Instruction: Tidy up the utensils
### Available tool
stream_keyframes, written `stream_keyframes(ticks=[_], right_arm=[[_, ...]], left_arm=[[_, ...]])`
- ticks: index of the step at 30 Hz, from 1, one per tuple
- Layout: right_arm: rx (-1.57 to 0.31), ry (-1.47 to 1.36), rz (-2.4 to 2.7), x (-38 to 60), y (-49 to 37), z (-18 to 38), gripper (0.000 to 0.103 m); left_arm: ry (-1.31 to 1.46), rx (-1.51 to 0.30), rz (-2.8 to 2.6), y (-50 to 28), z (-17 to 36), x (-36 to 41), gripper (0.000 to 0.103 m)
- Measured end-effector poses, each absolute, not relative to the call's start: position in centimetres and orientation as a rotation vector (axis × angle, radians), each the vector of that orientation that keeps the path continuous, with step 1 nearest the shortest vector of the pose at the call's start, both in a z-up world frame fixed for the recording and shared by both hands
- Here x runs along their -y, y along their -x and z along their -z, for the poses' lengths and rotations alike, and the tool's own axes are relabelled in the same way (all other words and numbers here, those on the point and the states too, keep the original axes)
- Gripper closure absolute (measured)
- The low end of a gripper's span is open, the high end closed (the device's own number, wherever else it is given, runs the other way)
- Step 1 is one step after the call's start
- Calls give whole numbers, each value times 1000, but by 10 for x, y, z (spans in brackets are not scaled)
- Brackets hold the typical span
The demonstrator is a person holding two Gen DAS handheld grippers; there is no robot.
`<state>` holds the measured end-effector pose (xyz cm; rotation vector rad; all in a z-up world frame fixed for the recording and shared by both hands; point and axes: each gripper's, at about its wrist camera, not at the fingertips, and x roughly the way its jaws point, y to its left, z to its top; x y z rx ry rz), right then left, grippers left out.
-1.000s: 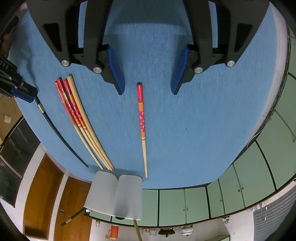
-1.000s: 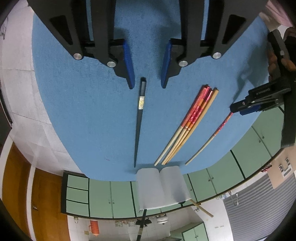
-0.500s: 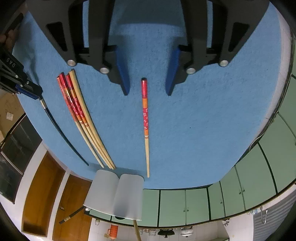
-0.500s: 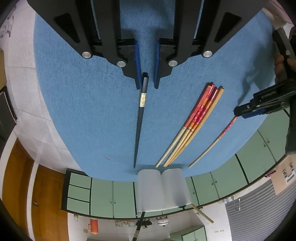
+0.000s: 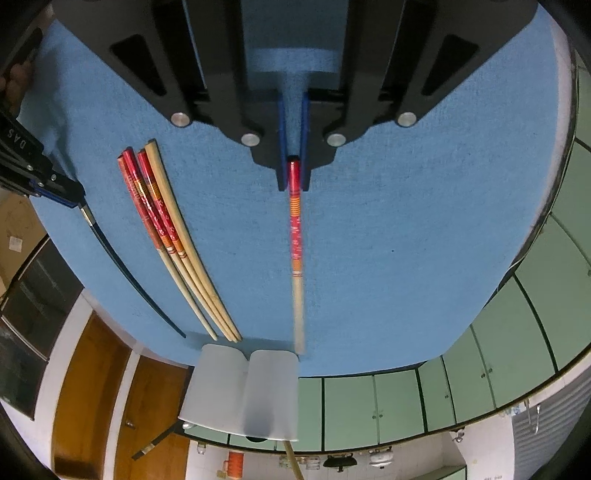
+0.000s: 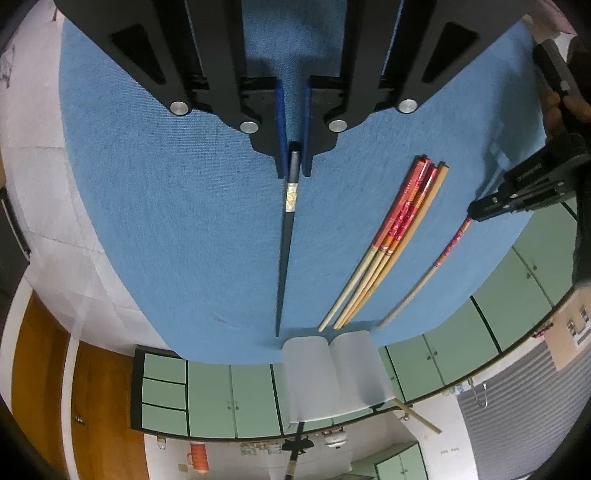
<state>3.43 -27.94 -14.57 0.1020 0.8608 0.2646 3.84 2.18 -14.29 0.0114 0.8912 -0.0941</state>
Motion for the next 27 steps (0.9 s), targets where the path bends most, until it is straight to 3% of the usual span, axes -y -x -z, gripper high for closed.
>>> stream_keyframes(ticks=[9, 27], right_arm=[[-836, -74, -249, 286, -30, 117, 96], [-618, -101, -249, 320, -31, -6, 97]], left_arm=[[-50, -862, 88, -29, 109, -21, 98], [-20, -593, 134, -32, -13, -20, 98]])
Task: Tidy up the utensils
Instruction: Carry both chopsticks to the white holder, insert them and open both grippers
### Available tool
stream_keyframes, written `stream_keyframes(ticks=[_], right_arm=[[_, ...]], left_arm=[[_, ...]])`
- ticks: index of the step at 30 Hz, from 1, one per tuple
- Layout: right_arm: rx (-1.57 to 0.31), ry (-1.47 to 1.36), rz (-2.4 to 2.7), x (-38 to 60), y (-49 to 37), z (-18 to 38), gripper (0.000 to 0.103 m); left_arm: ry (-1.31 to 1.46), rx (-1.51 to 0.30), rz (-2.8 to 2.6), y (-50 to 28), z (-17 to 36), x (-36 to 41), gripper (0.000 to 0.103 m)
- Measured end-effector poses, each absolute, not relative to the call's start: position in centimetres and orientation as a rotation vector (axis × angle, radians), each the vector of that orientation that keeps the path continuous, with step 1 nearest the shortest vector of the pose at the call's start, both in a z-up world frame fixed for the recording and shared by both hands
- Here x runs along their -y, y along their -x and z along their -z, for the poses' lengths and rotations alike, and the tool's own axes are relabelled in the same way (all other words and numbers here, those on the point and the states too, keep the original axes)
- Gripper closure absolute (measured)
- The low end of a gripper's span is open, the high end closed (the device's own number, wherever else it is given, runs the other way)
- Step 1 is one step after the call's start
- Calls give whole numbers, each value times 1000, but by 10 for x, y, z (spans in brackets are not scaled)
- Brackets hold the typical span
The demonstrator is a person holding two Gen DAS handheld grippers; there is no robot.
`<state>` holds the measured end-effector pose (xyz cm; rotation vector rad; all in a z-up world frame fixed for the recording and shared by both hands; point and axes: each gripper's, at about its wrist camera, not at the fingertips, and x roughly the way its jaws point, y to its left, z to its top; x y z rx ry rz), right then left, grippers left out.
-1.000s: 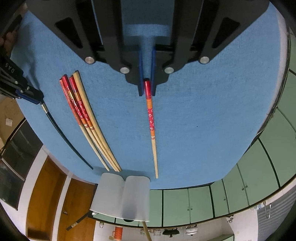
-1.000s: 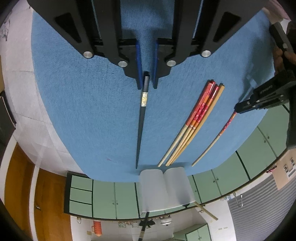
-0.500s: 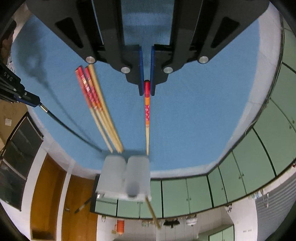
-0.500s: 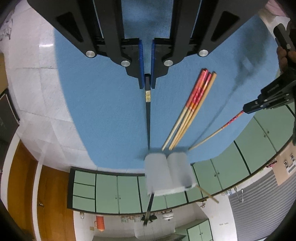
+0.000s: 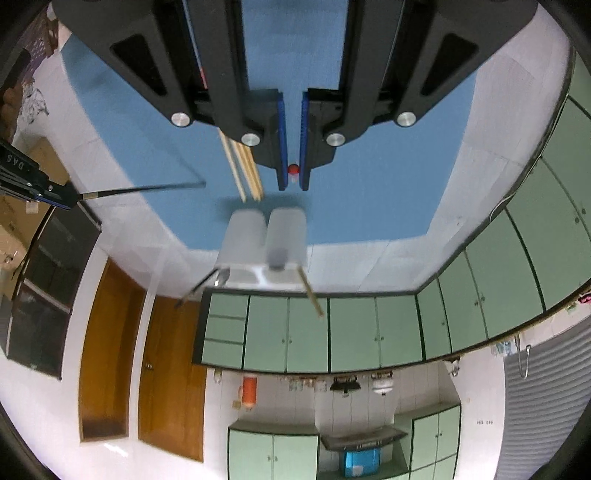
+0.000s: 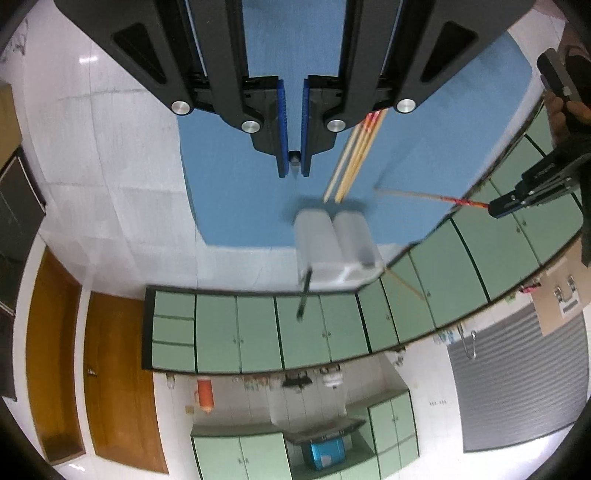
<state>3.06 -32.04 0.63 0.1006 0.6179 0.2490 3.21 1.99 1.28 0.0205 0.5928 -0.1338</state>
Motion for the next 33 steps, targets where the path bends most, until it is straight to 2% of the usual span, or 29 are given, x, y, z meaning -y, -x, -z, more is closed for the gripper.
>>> stream_keyframes(ticks=[14, 24, 33], right_arm=[[-508, -117, -395, 314, -75, -78, 97], [-361, -83, -459, 297, -122, -162, 97], [-340, -77, -417, 277, -205, -180, 97]], left_arm=[[-10, -449, 222, -58, -80, -4, 98], [-6, -271, 238, -79, -144, 5, 98], [-9, -269, 219, -154, -148, 17, 98]])
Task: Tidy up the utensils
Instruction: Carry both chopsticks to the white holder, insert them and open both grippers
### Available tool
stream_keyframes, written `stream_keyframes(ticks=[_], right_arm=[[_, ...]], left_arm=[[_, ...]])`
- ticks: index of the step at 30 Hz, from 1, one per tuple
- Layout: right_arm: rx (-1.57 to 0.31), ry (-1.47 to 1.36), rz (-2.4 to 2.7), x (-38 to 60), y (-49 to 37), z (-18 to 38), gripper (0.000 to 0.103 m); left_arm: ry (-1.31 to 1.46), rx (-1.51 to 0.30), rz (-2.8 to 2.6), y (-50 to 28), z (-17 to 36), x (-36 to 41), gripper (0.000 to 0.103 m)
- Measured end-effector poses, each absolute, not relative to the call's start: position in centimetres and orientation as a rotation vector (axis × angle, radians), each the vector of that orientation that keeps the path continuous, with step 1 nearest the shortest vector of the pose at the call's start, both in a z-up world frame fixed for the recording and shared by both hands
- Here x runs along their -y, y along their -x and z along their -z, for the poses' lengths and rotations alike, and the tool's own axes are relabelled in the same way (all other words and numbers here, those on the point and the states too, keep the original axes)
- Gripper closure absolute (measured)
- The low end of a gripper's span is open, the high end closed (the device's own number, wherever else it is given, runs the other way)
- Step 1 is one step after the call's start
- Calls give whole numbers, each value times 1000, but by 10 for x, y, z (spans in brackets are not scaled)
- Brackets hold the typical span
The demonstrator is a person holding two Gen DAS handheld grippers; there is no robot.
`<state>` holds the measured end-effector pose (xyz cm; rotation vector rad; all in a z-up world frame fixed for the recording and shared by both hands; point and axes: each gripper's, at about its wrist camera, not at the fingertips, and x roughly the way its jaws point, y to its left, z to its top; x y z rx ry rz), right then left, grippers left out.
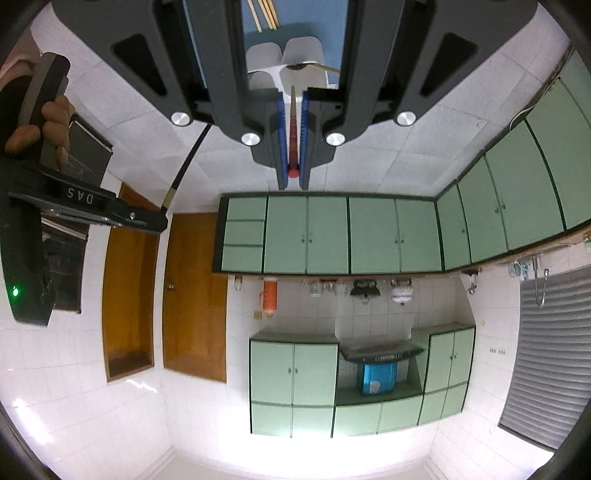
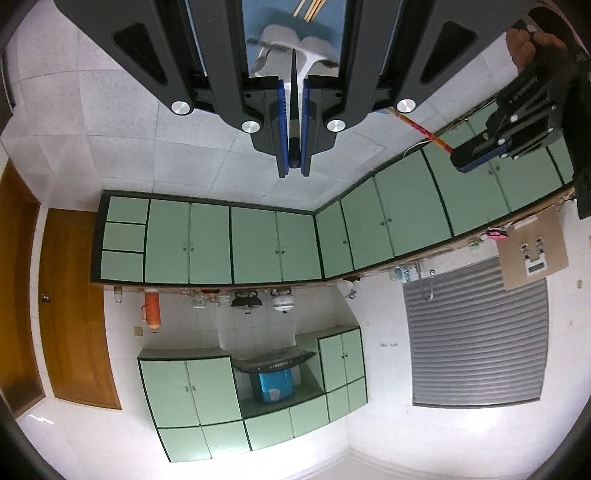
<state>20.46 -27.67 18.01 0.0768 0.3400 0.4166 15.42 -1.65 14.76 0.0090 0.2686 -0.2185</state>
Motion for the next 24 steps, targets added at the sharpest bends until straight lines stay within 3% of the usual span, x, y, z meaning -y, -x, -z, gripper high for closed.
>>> stream_keyframes(ticks=[16, 19, 21, 22, 24], right_arm=[[-467, -76, -427, 265, -254, -93, 96], [-464, -77, -426, 268, -245, -88, 91], [-449, -85, -419, 272, -236, -89, 77], [-435, -87, -408, 275, -228, -90, 66], [-401, -81, -399, 280, -209, -93, 59]], left_arm=[[-24, -457, 213, -229, -78, 21, 97], [-25, -466, 214, -225, -71, 19, 82], [-19, -450, 207, -216, -71, 15, 63], [-17, -441, 207, -210, -71, 14, 61], [-10, -424, 203, -196, -70, 10, 46]])
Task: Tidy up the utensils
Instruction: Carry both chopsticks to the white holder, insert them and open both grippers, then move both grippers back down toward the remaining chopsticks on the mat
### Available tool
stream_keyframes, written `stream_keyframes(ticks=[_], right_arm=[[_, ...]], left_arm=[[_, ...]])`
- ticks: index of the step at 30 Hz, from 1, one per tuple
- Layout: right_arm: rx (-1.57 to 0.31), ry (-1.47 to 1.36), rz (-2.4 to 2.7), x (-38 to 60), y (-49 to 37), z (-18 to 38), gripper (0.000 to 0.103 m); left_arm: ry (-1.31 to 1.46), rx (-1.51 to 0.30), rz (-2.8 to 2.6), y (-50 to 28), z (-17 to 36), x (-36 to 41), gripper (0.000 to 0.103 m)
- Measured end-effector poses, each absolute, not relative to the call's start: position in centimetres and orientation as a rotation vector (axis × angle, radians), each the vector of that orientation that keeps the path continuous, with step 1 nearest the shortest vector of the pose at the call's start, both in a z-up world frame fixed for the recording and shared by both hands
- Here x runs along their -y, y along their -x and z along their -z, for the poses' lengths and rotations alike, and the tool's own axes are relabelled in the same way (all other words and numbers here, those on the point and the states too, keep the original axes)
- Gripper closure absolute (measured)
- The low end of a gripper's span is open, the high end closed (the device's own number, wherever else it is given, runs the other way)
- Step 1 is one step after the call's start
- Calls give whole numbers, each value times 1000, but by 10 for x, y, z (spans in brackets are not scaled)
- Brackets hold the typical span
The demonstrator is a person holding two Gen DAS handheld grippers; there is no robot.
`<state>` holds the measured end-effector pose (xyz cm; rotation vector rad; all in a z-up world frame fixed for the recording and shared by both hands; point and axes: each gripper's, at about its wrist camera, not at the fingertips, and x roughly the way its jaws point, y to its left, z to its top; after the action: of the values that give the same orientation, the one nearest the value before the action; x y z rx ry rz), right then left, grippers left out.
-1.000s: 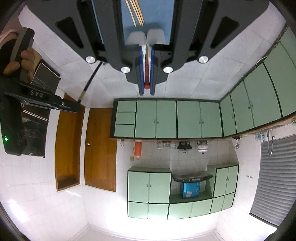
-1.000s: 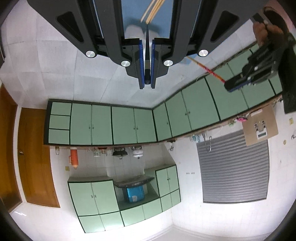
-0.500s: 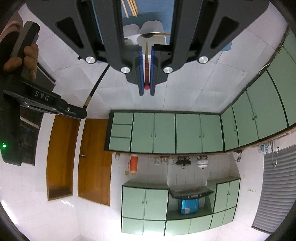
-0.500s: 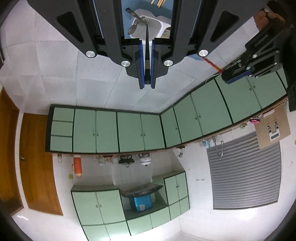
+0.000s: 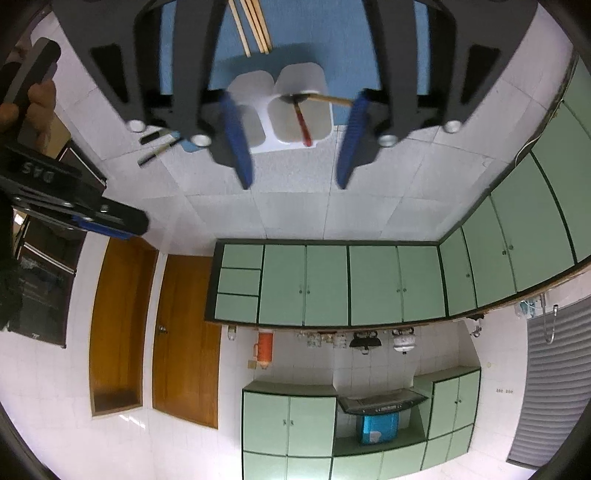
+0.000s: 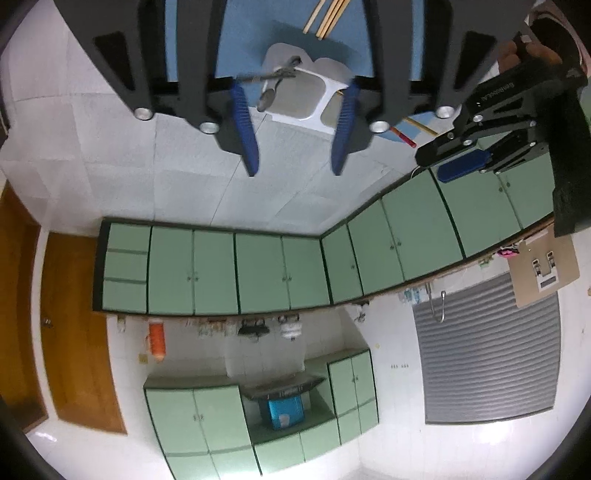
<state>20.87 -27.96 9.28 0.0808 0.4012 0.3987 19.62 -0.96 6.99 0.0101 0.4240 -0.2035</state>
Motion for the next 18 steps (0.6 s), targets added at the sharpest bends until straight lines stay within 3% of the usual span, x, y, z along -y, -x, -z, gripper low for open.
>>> stream_keyframes(ticks=[5, 9, 18], right_arm=[[-356, -62, -367, 287, -150, -83, 46], [-414, -91, -343, 292, -108, -46, 46], [-685, -133, -320, 279, -58, 61, 49]], left_arm=[[-4, -399, 191, -142, -56, 1, 34], [-4, -469, 185, -107, -21, -3, 29], [-26, -720, 188, -67, 67, -13, 28]])
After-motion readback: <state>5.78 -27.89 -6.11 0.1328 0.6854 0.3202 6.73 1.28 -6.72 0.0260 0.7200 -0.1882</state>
